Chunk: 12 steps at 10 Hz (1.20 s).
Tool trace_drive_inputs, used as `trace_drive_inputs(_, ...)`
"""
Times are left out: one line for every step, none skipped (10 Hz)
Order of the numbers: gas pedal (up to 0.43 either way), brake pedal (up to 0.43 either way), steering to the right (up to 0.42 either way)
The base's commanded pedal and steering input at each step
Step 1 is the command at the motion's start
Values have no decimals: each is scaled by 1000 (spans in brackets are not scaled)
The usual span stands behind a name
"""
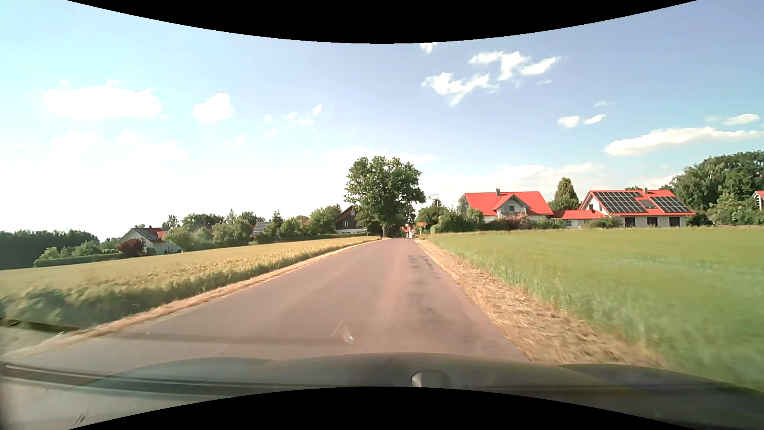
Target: Follow the waypoints while adhering to traffic rules and regulations
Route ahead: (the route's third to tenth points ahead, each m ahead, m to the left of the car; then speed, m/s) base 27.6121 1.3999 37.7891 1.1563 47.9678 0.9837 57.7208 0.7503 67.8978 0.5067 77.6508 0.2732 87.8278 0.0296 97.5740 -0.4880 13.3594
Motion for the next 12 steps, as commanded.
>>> trace_drive_inputs(39,6,0)
trace_drive_inputs(39,6,-1)
trace_drive_inputs(39,6,-1)
trace_drive_inputs(39,6,0)
trace_drive_inputs(39,6,-3)
trace_drive_inputs(39,6,-5)
trace_drive_inputs(39,6,-5)
trace_drive_inputs(39,6,-3)
trace_drive_inputs(39,6,-1)
trace_drive_inputs(39,6,-1)
trace_drive_inputs(39,6,-1)
trace_drive_inputs(39,6,-2)
